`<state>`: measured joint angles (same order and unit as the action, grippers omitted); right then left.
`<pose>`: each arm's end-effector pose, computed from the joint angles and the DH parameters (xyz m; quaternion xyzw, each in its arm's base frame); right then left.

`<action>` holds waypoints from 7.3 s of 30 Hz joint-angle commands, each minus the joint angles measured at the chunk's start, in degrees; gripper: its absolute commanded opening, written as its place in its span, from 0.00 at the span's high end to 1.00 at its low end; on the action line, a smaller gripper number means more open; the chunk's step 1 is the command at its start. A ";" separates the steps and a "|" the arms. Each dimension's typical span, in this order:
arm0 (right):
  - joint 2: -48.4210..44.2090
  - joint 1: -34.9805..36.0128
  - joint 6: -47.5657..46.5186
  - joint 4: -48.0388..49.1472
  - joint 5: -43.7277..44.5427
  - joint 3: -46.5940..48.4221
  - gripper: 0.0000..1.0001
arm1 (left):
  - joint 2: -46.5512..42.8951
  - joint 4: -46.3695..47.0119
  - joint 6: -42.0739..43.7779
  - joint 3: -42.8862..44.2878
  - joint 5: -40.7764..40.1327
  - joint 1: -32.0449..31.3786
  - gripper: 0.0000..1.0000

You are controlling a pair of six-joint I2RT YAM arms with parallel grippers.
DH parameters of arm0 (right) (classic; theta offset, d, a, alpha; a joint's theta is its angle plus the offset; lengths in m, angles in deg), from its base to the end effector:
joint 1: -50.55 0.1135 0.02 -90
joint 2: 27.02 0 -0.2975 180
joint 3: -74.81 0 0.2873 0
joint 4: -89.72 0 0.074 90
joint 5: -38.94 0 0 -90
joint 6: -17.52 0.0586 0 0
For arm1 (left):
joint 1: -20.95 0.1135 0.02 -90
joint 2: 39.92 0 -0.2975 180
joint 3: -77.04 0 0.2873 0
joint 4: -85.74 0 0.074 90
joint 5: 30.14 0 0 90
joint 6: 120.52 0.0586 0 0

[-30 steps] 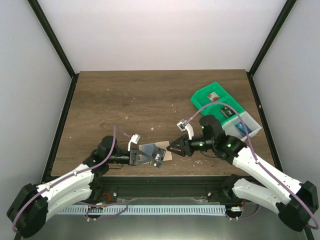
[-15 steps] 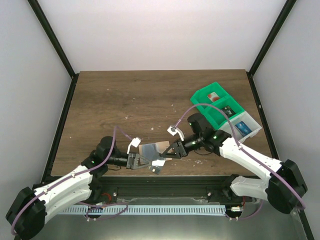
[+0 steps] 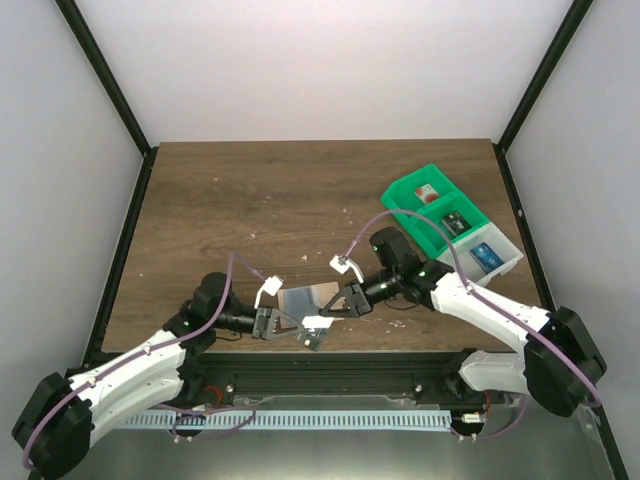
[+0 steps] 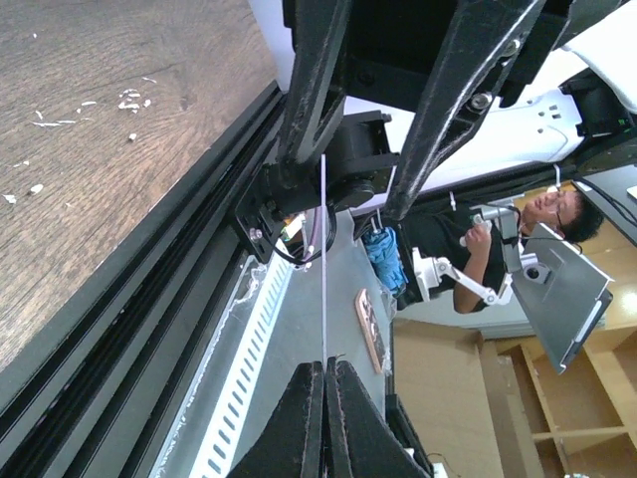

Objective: Take the credit cards out of the card holder

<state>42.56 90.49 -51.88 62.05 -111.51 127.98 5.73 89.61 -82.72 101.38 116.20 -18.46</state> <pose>0.1710 0.2097 0.2396 -0.3272 0.7513 0.5702 0.0575 0.1091 -0.1528 0.1899 0.1985 0.7373 -0.6393 0.0908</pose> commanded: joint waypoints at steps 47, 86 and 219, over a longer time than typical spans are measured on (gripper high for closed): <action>-7.31 -11.59 24.18 14.27 42.88 -5.05 0.99 | -3.60 -37.45 26.03 26.53 -54.84 -0.09 0.00; 6.03 -45.31 27.20 21.63 64.86 0.80 0.99 | -10.81 -35.86 28.50 23.30 -53.52 -0.13 0.00; 21.41 -50.23 23.46 16.61 63.12 14.51 0.81 | -14.10 -35.61 28.21 22.86 -54.17 -0.13 0.00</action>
<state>67.00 40.92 -26.48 79.95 -47.60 139.02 -7.95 53.48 -54.70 124.62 62.45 -18.49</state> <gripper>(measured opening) 0.178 0.997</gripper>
